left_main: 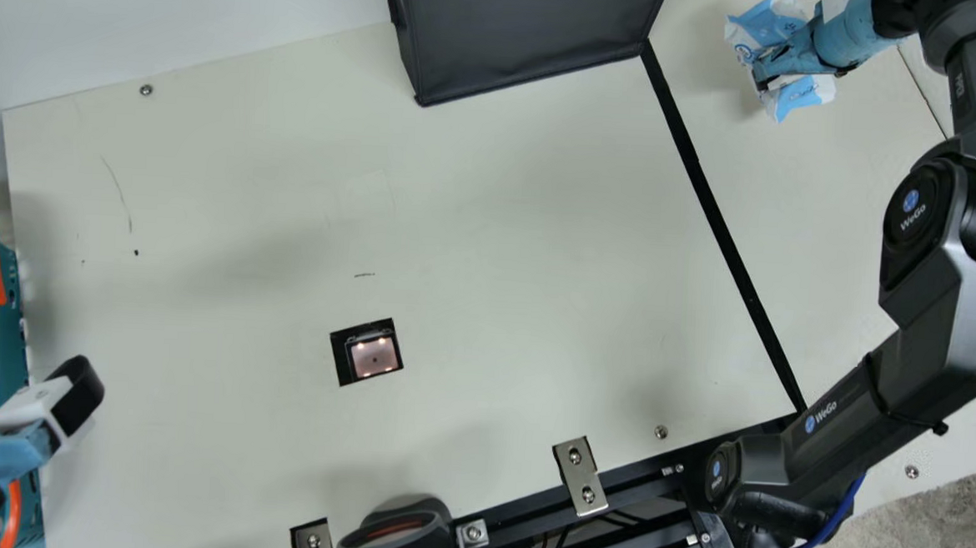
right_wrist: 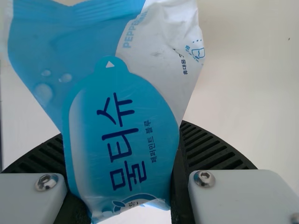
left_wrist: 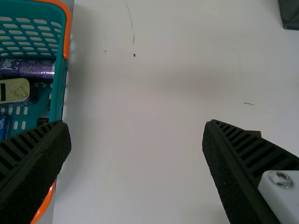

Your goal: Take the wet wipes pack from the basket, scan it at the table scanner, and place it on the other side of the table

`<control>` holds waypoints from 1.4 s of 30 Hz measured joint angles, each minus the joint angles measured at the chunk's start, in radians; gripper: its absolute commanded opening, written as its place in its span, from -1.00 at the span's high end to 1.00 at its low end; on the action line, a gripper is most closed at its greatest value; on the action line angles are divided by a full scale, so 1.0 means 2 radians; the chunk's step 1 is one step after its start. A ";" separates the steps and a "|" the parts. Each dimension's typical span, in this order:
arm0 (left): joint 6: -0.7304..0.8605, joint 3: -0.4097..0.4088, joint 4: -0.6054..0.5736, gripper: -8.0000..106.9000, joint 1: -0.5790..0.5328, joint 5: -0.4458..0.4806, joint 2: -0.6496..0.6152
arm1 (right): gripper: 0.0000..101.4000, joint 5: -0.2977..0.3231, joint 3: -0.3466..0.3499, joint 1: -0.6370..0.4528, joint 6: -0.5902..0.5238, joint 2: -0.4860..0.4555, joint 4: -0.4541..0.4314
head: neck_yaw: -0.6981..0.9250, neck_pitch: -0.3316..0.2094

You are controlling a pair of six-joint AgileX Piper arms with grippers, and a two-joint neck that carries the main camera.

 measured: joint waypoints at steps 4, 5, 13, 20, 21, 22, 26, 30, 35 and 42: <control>0.000 0.000 0.000 -0.71 0.000 0.000 0.000 | 1.00 0.008 -0.026 -0.005 -0.018 0.022 0.011 | 0.000 0.001; 0.000 0.000 0.000 -0.71 0.000 0.000 0.000 | 1.00 0.010 -0.033 -0.006 -0.021 0.028 0.013 | 0.000 0.001; 0.000 0.000 0.000 -0.71 0.000 0.000 0.000 | 1.00 0.026 -0.078 0.000 -0.034 0.062 0.028 | 0.000 0.000; 0.000 0.000 0.000 -0.71 0.000 0.000 0.000 | 0.93 0.029 -0.099 0.011 -0.035 0.079 0.030 | 0.000 0.000; 0.000 0.000 0.000 -0.71 0.000 0.000 0.000 | 0.86 0.030 -0.100 0.012 -0.035 0.080 0.030 | 0.000 0.001; 0.000 0.000 0.000 -0.71 0.000 0.000 0.000 | 0.79 0.030 -0.102 0.014 -0.035 0.081 0.030 | 0.000 0.001; 0.000 0.000 0.000 -0.71 0.000 0.000 0.000 | 0.53 0.031 -0.105 0.018 -0.035 0.085 0.030 | 0.000 0.001; 0.000 0.000 0.000 -0.71 0.000 0.000 0.000 | 0.27 0.032 -0.106 0.021 -0.035 0.087 0.031 | 0.000 0.001; 0.000 0.000 0.000 -0.71 0.000 0.000 0.000 | -0.06 0.030 -0.102 0.024 -0.037 0.087 0.034 | 0.000 0.001; 0.000 0.000 0.000 -0.71 0.000 0.000 0.000 | -0.52 0.023 -0.088 0.027 -0.045 0.081 0.036 | 0.000 0.001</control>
